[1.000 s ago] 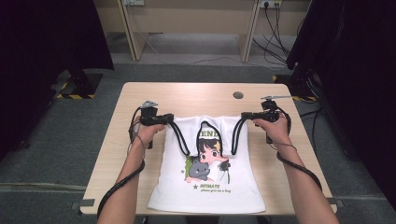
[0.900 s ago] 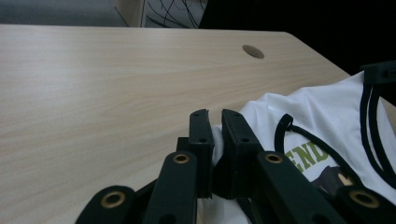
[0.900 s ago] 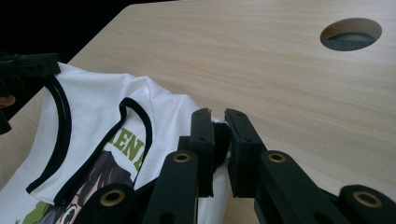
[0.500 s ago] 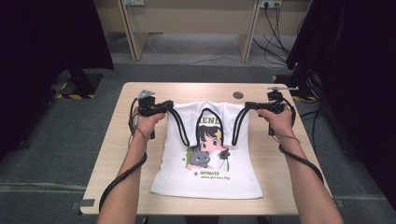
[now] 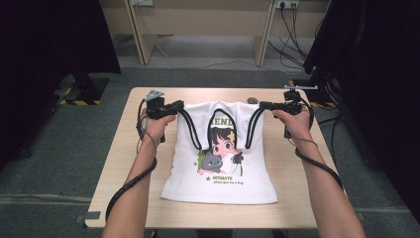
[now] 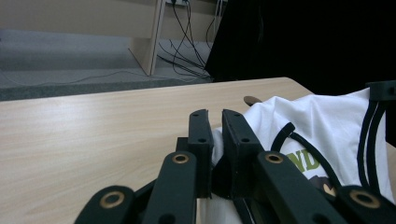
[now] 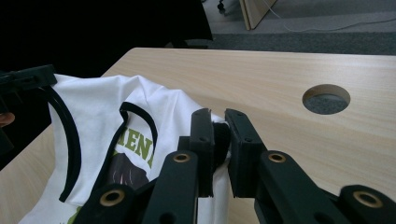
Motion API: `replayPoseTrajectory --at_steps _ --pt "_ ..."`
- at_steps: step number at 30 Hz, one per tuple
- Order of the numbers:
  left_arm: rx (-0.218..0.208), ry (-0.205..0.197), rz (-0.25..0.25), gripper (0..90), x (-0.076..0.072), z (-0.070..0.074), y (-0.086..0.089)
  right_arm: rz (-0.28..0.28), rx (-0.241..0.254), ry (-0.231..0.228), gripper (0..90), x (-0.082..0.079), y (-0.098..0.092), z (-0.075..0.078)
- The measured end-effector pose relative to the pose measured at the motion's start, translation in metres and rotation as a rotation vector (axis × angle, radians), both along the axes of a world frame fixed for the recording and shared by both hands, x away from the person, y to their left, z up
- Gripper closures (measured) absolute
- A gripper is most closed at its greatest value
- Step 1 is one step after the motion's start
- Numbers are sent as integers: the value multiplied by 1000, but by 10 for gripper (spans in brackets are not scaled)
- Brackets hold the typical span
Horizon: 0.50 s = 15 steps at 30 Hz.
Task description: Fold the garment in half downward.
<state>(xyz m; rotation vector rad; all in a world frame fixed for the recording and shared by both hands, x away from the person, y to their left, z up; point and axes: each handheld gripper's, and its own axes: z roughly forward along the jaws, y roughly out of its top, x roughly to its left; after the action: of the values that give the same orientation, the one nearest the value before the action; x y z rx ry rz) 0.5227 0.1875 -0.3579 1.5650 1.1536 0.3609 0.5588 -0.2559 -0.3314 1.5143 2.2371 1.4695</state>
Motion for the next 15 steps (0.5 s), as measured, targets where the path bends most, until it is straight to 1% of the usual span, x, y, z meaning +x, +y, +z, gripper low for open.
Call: replayPoseTrajectory --at_steps 3,6,9,15 --pt "2 -19 2 819 0 5 0 -3 4 -8 824 0 0 3" --pt "4 -26 3 819 1 10 -1 -4 1 -12 823 1 -1 5" --pt "2 -34 1 819 3 14 -3 -5 8 -20 824 1 -1 8" --pt "-7 -55 1 820 5 23 -6 -7 13 -28 823 2 0 12"
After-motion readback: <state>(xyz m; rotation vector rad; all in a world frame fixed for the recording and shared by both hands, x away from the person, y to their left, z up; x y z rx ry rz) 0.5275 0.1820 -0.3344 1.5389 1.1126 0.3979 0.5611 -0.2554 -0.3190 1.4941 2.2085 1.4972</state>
